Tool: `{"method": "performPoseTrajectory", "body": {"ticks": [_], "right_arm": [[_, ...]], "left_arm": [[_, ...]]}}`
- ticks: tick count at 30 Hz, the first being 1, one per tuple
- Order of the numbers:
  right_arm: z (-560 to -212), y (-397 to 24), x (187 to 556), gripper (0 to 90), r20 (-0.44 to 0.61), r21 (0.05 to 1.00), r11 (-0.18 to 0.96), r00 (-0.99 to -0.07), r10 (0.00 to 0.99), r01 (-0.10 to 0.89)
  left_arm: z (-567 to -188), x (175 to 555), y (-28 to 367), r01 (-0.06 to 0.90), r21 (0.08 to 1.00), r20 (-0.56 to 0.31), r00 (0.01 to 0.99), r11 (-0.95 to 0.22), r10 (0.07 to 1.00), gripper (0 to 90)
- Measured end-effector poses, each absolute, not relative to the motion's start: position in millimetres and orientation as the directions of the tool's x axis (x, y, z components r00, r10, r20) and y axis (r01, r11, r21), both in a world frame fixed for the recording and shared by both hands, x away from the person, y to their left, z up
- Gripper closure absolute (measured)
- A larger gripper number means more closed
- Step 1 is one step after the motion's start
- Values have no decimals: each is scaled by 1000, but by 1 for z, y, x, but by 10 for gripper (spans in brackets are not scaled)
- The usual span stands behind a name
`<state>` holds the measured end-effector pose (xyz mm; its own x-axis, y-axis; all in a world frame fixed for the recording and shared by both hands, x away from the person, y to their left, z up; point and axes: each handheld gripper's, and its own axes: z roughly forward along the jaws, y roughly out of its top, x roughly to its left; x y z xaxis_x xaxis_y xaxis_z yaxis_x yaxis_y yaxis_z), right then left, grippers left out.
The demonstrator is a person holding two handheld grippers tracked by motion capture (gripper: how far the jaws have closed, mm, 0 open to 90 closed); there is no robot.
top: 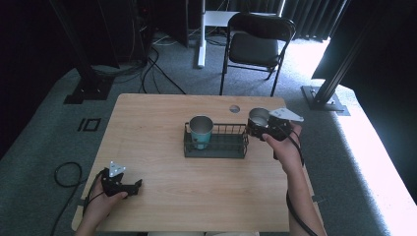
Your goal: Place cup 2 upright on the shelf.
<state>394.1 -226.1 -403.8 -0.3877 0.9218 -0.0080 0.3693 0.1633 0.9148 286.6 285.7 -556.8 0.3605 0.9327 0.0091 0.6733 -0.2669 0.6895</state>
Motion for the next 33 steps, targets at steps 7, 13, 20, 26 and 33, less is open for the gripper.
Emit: {"method": "performPoseTrajectory", "body": {"ticks": [7,13,20,26,33], "right_arm": [[-405,-211,396,134,-5,915,174,-422,907,365],[-406,-199,399,134,-3,914,182,-442,897,363],[-406,-187,401,134,-3,912,194,-467,884,362],[-410,-177,405,134,1,910,199,-482,876,364],[-417,-167,407,134,-7,902,220,-498,867,372]], "left_arm": [[-557,287,286,674,689,9,361,-267,933,25],[-557,287,286,674,689,8,361,-267,933,25],[-557,287,286,674,689,8,361,-266,933,25],[-557,287,286,673,690,9,360,-267,933,25],[-557,287,286,674,689,8,360,-266,933,25]]}}
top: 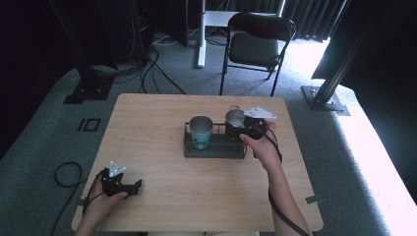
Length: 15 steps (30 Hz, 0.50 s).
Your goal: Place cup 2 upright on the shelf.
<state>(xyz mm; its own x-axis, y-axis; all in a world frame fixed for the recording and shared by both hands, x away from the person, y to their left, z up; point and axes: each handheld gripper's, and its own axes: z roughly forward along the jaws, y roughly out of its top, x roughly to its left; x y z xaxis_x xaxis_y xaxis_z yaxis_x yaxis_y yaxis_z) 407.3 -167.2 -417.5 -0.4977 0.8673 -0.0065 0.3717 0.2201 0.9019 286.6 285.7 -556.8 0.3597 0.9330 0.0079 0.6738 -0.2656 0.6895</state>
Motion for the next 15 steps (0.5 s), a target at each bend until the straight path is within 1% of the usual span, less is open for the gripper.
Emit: {"method": "performPoseTrajectory", "body": {"ticks": [15], "right_arm": [[-441,-156,411,134,8,887,235,-522,853,398]], "left_arm": [[-557,287,286,674,689,8,360,-266,933,25]]}}
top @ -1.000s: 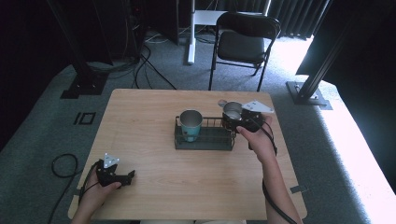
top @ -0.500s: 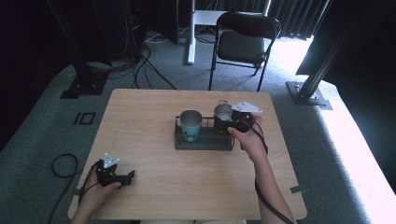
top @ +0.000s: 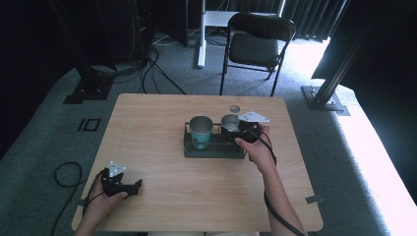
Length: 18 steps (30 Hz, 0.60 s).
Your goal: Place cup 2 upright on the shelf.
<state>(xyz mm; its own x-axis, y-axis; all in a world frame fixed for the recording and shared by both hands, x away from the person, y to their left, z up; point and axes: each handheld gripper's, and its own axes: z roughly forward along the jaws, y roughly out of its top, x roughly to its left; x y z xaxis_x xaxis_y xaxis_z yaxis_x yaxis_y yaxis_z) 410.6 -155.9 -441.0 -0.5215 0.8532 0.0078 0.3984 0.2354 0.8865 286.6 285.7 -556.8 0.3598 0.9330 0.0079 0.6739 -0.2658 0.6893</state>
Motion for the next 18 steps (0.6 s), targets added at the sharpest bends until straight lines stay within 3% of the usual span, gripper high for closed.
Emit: {"method": "performPoseTrajectory", "body": {"ticks": [18], "right_arm": [[-466,-153,416,134,17,867,247,-520,854,433]], "left_arm": [[-557,287,286,674,690,8,360,-266,933,25]]}}
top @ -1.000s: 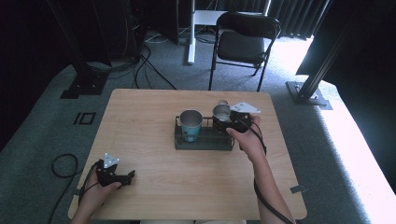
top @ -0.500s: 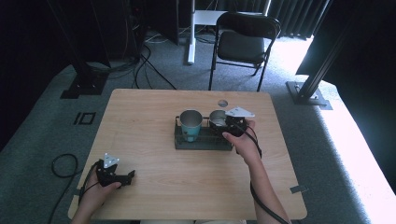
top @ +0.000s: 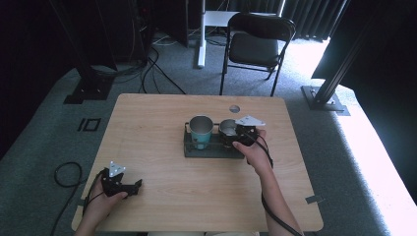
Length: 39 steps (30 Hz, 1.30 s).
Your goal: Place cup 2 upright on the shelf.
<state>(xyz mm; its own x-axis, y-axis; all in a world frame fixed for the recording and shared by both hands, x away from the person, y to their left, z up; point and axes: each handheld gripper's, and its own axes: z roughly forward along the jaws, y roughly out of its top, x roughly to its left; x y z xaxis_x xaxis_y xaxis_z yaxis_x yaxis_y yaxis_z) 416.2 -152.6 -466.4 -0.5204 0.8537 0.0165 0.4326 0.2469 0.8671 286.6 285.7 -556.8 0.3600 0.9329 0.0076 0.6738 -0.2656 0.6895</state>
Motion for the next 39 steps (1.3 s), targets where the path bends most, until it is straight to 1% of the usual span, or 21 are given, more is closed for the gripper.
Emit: {"method": "performPoseTrajectory", "body": {"ticks": [9,14,18,26,39], "right_arm": [[-473,-151,416,133,15,866,252,-526,850,432],[-473,-153,416,128,-5,867,278,-551,834,413],[-473,-155,413,117,-14,865,288,-553,833,412],[-466,-164,403,116,7,878,261,-556,831,401],[-461,-189,388,117,33,898,202,-518,855,391]], "left_arm": [[-557,286,286,674,689,7,359,-264,933,25],[-557,287,286,674,690,7,359,-265,933,25],[-557,287,286,674,689,7,360,-265,933,25],[-557,287,286,674,689,7,360,-265,933,25],[-557,287,286,674,689,7,360,-265,933,25]]}}
